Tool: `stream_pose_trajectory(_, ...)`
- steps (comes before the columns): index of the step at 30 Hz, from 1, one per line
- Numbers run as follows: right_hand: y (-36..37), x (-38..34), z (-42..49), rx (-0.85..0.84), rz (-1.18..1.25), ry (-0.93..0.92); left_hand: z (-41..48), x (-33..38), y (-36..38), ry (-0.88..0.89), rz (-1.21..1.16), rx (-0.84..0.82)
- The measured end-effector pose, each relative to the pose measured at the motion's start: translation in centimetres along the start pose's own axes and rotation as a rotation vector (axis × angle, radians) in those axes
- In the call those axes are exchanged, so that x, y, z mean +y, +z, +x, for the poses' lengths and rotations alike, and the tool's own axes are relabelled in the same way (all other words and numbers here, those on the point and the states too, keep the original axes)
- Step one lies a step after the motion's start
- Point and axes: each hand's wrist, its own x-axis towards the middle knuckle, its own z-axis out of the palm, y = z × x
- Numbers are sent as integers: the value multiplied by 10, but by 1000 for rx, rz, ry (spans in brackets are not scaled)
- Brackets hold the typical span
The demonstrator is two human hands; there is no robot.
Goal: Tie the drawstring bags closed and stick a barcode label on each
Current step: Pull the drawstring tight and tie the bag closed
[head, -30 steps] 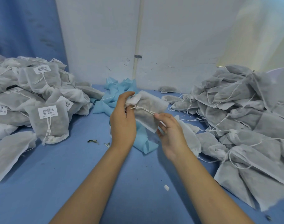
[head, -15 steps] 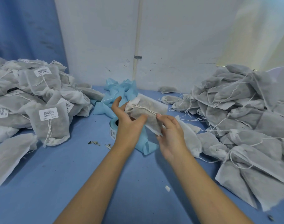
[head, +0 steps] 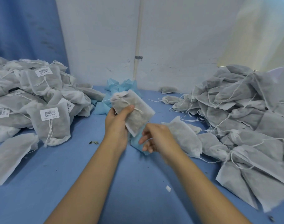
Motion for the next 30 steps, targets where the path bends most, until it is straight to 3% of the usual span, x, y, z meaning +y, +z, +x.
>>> stream_pose_trajectory(2, 2, 0, -3, -144, -139, 101, 2, 3, -3, -25, -37, 4)
stream_pose_trajectory(4, 5, 3, -4, -183, -273, 149, 4, 4, -5, -54, -32, 10)
stream_pose_trajectory(7, 5, 14, 4, 41, -715, -57, 8, 4, -9, -69, -6, 45)
stream_pose_trajectory(9, 3, 19, 7, 101, -873, -168, 10, 3, -13, -23, 109, 85)
stream_pose_trajectory(15, -2, 38, 15, 93, -564, -315, 17, -2, -29, 151, 510, 182)
stream_pose_trajectory(20, -8, 51, 25, 129, -560, -313, 12, -9, -40, 248, 1013, -106)
stream_pose_trajectory(25, -10, 54, 27, 117, -567, -310, 6, -9, -47, 355, 1147, -279)
stream_pose_trajectory(27, -9, 51, 24, 71, -523, -393, 6, -9, -48, 361, 1172, -319)
stream_pose_trajectory(30, -7, 50, 25, 51, -727, -542, 5, -10, -52, 342, 1151, -339)
